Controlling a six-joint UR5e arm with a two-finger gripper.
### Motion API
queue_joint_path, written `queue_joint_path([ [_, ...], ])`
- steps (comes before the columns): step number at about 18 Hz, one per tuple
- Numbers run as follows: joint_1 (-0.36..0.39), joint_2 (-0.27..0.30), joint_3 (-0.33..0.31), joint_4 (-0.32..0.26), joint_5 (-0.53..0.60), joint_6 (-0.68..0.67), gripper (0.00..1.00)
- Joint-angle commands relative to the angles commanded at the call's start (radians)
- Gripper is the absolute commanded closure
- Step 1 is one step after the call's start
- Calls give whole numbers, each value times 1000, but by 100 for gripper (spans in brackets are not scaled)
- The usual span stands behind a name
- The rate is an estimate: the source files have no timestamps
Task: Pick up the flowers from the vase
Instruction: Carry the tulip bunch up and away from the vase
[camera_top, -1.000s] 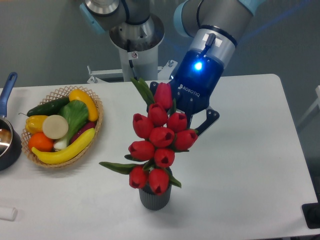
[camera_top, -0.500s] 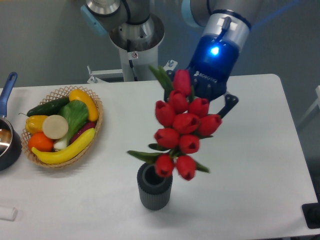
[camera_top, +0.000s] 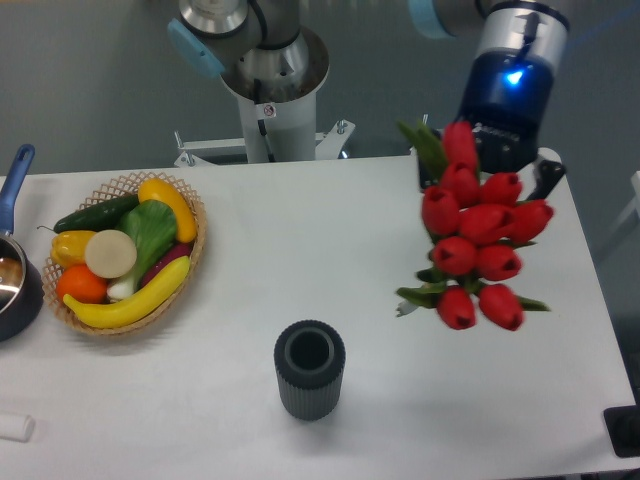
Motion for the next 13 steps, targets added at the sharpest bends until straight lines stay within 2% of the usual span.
queue_joint_path([
  [4,23,-6,-8,0,0,32,51],
  [13,23,-3,-28,0,0,39,51],
])
